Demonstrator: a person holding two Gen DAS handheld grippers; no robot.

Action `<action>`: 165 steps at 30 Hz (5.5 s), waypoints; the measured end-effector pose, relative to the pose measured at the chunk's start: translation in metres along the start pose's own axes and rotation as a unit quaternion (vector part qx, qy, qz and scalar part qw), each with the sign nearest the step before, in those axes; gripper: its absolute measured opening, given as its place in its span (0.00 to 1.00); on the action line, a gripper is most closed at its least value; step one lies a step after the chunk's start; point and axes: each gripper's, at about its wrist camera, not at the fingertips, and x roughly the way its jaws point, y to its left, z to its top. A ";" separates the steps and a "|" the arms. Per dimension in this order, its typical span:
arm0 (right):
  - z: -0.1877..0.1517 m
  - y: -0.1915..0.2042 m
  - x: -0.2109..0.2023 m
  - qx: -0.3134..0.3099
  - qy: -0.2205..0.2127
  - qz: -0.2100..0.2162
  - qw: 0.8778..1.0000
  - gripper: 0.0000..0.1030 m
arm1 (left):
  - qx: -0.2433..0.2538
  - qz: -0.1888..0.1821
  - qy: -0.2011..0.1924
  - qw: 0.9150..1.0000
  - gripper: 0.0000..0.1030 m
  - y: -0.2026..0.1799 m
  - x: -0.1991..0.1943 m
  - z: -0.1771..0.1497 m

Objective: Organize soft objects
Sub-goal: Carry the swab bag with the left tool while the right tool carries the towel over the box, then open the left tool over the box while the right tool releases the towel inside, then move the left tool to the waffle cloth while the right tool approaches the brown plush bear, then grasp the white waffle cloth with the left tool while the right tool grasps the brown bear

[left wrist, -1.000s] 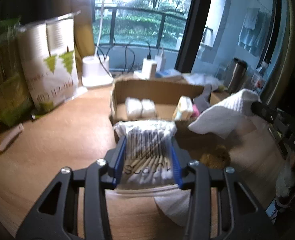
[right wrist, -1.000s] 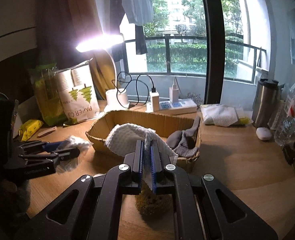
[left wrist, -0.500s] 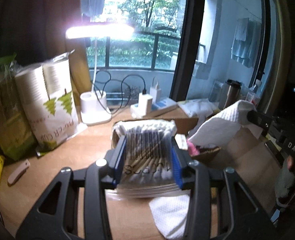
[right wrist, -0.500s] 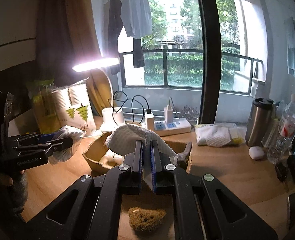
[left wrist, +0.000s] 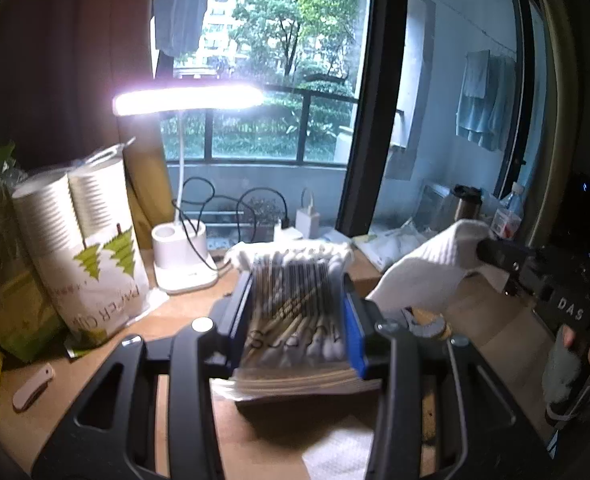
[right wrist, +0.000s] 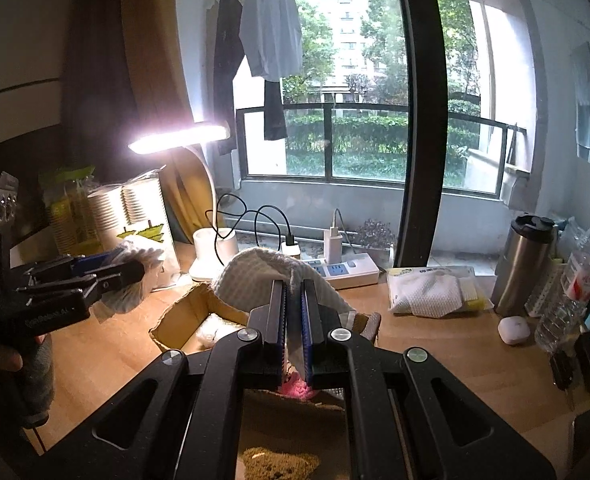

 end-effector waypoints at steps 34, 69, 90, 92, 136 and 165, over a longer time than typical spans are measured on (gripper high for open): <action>-0.036 -0.006 0.145 0.018 0.133 0.036 0.990 0.08 | -0.033 -0.018 0.101 0.994 0.41 0.023 0.103 -0.040; -0.037 -0.004 0.127 0.037 0.158 0.017 0.987 0.47 | -0.018 0.005 0.100 0.995 0.70 0.014 0.080 -0.040; -0.038 0.011 0.052 0.026 0.123 0.002 0.992 0.48 | -0.013 -0.010 0.074 0.997 0.70 -0.007 0.020 -0.046; -0.040 0.012 0.047 0.026 0.121 0.001 0.992 0.48 | -0.012 -0.011 0.074 0.997 0.70 -0.009 0.015 -0.048; -0.131 0.001 0.021 0.067 0.177 0.017 0.982 0.58 | 0.017 -0.015 0.181 0.983 0.70 -0.053 0.021 -0.136; -0.142 0.005 0.043 0.046 0.203 0.018 0.978 0.58 | 0.056 -0.031 0.214 0.975 0.23 -0.067 0.033 -0.150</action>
